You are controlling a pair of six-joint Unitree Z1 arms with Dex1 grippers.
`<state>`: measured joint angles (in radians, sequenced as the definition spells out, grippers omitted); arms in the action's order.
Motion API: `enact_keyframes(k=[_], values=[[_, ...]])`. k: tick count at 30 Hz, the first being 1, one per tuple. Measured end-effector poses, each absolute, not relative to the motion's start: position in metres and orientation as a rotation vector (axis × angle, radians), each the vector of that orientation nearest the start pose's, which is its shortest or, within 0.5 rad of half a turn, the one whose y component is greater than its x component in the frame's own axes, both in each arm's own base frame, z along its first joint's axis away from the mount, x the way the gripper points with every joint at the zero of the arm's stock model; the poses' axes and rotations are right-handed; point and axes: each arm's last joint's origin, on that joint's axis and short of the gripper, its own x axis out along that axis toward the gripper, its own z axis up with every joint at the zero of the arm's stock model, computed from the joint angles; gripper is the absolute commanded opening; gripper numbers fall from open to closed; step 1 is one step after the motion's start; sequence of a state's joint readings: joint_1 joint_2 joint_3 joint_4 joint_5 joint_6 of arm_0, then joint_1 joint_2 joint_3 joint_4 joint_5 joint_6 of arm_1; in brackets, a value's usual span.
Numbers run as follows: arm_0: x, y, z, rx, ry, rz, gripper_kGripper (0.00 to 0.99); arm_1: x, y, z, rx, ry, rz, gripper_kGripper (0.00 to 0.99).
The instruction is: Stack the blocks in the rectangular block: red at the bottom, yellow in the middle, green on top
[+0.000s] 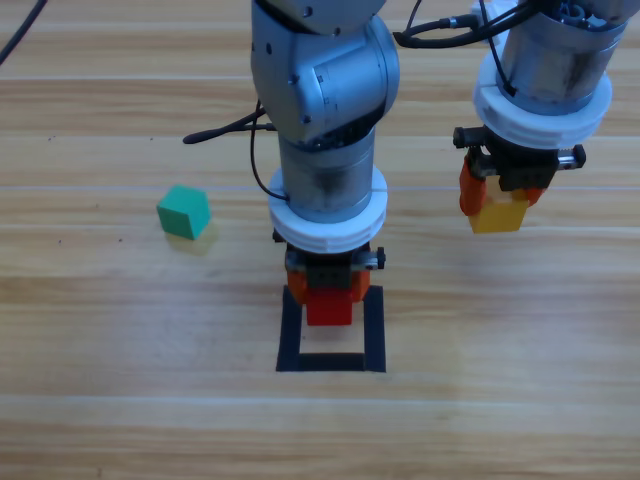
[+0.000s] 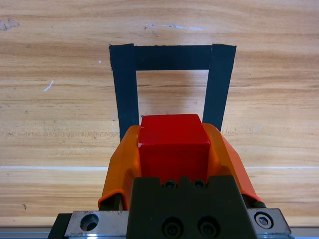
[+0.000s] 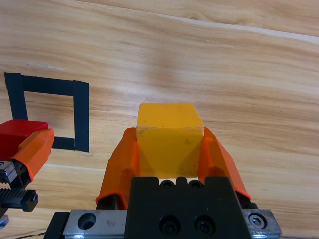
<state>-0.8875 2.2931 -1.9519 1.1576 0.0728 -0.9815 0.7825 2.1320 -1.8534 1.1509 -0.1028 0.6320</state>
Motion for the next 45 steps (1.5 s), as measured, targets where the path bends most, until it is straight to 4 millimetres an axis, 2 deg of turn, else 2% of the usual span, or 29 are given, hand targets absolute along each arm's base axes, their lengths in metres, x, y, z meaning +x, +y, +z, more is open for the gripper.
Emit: enact_keyframes(k=[12, 22, 45], values=[[0.293, -0.366, 0.227, -0.091, 1.433, 0.043, 0.080, 0.307, 0.299, 0.277, -0.098, 1.392, 0.122, 0.000], [0.289, -0.361, 0.203, -0.076, 1.445, 0.053, 0.081, 0.307, 0.298, 0.274, -0.104, 1.398, 0.119, 0.000], [0.290, -0.362, 0.203, -0.070, 1.416, 0.060, 0.081, 0.307, 0.298, 0.274, -0.104, 1.398, 0.119, 0.000]])
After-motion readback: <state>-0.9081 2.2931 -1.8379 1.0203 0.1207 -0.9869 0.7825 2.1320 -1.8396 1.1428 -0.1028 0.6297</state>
